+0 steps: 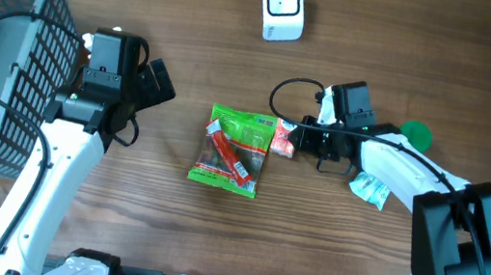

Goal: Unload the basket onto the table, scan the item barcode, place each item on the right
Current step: 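Grasp the red tissue pack and lift it with the right gripper, then carry the tissue pack up to the white scanner window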

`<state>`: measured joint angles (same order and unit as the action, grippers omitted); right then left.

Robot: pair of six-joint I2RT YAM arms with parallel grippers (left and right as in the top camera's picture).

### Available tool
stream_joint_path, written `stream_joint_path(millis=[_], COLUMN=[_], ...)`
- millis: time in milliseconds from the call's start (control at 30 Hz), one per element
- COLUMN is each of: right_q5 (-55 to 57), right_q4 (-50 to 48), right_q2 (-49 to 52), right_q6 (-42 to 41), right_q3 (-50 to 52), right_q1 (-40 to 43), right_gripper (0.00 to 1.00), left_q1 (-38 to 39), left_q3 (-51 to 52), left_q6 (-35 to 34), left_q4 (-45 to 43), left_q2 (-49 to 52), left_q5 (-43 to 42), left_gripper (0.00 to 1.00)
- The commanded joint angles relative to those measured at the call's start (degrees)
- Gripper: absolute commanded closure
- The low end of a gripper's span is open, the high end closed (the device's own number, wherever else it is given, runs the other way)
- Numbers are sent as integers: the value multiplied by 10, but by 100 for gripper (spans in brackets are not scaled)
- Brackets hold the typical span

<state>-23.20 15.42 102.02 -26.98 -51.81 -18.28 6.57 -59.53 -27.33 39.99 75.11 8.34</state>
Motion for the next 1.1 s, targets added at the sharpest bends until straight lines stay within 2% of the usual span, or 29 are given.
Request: stream_joint_path(millis=[0, 33, 100, 233, 433, 633, 767, 833, 967, 1067], right_q5=[24, 24, 24, -35, -45, 27, 35, 64, 114, 150], right_q4=[-9, -15, -17, -9, 75, 127, 252, 338, 513, 560], right_q2=[31, 41, 45, -2, -192, -301, -289, -263, -155, -80], right_q6=[-5, -5, -4, 52, 112, 89, 90, 90, 106, 125], right_q3=[16, 18, 18, -3, -37, -58, -187, -289, -549, -674], right_q1=[2, 2, 2, 16, 35, 35, 35, 35, 35, 33], right_gripper=[75, 78, 96, 96, 96, 96, 96, 96, 96, 96], left_q1=[-4, -4, -4, -4, -4, -4, -4, -4, -4, -4], left_q3=[-4, -4, -4, -4, -4, -4, -4, -4, -4, -4], left_q6=[1, 1, 1, 1, 1, 1, 1, 1, 1, 1], left_q4=[-1, -1, -1, -1, -1, -1, -1, -1, -1, -1], left_q2=[0, 0, 0, 0, 0, 0, 0, 0, 0, 0], left_q5=[5, 5, 5, 5, 5, 5, 5, 5, 5, 5], left_gripper=[0, 0, 0, 0, 0, 0, 0, 0, 0, 0])
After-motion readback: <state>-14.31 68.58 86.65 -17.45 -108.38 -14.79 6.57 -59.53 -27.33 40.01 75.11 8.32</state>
